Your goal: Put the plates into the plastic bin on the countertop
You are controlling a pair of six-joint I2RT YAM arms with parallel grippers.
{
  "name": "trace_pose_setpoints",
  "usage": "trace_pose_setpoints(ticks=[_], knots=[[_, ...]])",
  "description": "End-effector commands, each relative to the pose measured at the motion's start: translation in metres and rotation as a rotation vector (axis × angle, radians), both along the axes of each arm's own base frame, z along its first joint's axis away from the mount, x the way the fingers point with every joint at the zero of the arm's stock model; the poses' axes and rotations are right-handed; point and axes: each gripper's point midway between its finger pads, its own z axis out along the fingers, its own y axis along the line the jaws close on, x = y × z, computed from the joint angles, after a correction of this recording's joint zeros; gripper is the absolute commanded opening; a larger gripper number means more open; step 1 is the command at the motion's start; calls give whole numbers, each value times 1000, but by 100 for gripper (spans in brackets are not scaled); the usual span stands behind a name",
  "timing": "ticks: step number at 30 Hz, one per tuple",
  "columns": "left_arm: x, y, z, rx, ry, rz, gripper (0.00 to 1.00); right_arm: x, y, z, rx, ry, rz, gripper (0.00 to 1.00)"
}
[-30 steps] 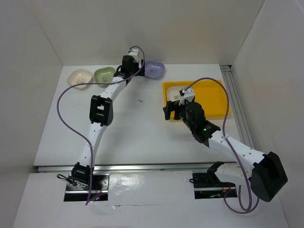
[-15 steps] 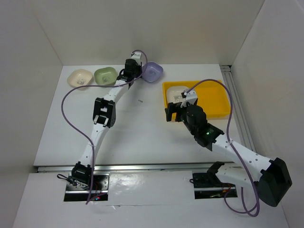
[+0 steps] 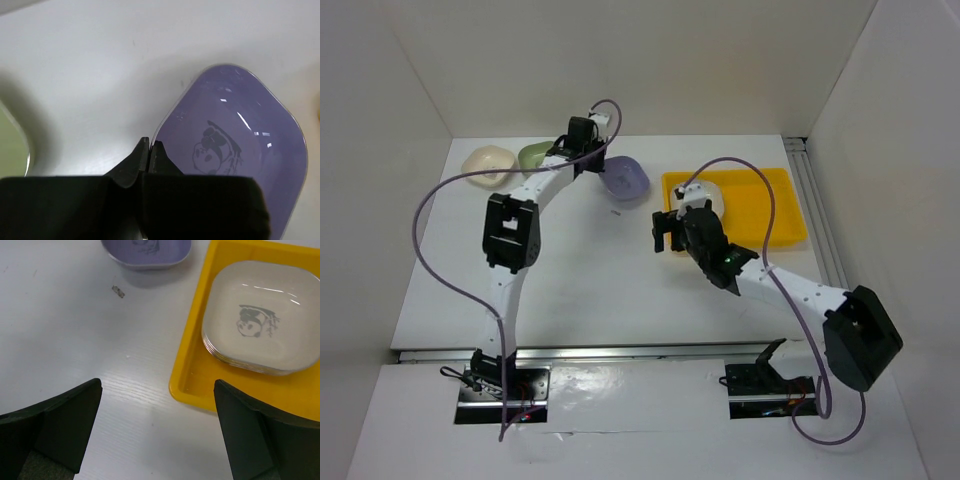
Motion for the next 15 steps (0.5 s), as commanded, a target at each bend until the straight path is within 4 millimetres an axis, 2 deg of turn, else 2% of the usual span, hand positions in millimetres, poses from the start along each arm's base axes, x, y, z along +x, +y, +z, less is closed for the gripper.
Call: trace_pose_setpoints(ticks=[1, 2, 3, 4, 5, 6, 7, 8, 10, 11, 14, 15], knots=[[-42, 10, 71, 32, -75, -118, 0, 29, 36, 62, 127, -146, 91, 100], [-56, 12, 98, 46, -117, -151, 0, 38, 39, 54, 116, -126, 92, 100], [-63, 11, 81, 57, -83, -177, 0, 45, 43, 57, 111, -131, 112, 100], [-79, 18, 91, 56, -86, -190, 0, 51, 47, 60, 118, -132, 120, 100], [-91, 16, 94, 49, -74, -219, 0, 55, 59, 74, 133, -154, 168, 100], [-98, 22, 96, 53, -70, -227, 0, 63, 58, 68, 121, -143, 172, 100], [-113, 23, 102, 47, -65, -238, 0, 68, 60, 70, 130, -140, 194, 100], [-123, 22, 105, 44, -62, -263, 0, 74, 64, 82, 148, -159, 211, 100], [-136, 26, 112, 31, -65, -273, 0, 83, 67, 80, 161, -137, 224, 100], [-150, 30, 118, 15, -70, -285, 0, 84, 73, 88, 182, -139, 248, 100], [-171, 28, 119, 0, -52, -326, 0, 88, 81, 78, 186, -112, 265, 100], [-177, 23, 124, -14, -56, -360, 0, 89, 85, 80, 203, -107, 271, 100]])
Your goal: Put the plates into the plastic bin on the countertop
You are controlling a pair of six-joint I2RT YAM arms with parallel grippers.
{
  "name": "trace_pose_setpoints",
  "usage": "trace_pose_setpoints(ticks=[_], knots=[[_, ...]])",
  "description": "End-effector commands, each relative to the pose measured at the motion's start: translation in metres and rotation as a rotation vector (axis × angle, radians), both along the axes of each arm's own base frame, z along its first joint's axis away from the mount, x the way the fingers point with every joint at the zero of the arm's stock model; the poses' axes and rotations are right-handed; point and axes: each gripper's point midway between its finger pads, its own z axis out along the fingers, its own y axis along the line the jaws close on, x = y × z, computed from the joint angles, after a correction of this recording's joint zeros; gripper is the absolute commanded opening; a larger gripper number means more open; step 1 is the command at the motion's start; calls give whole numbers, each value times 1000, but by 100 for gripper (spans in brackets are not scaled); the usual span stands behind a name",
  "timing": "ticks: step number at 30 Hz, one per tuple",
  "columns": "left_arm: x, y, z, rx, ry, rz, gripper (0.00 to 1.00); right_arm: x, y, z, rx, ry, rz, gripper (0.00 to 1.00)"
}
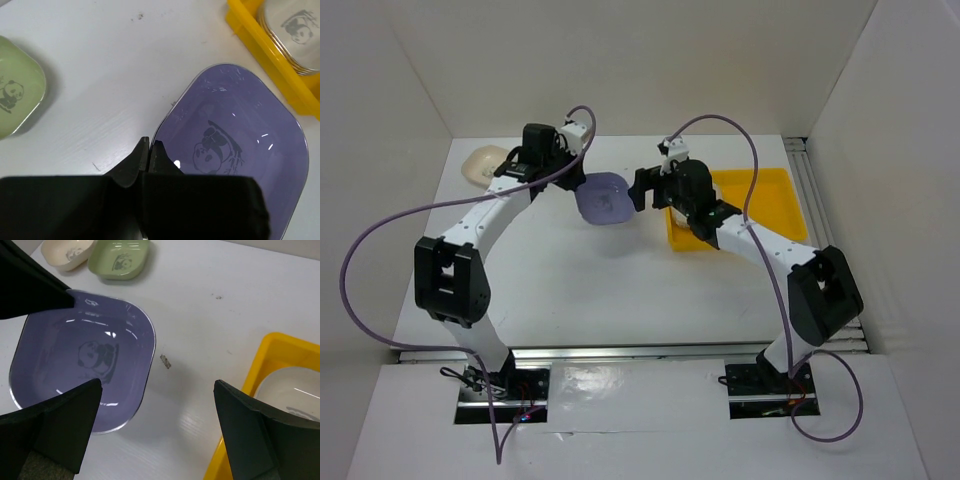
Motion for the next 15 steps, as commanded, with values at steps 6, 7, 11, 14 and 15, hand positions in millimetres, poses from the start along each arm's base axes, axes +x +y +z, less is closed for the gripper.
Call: trace_pose_setpoints(ticks=[6, 7, 11, 14, 15], knots=[[-42, -20, 32, -103, -9, -171, 0, 9, 44, -15, 74, 57, 98, 92], [-44, -20, 38, -105, -24, -172, 0, 5, 50, -30, 65, 95, 106, 88], [-43, -18, 45, -92, -53, -137, 0, -4, 61, -39, 73, 121, 130, 48], [-38, -14, 47, -93, -59, -97, 0, -4, 60, -34, 85, 117, 119, 20], [-37, -14, 51, -95, -68, -97, 2, -2, 58, -33, 79, 120, 105, 12]])
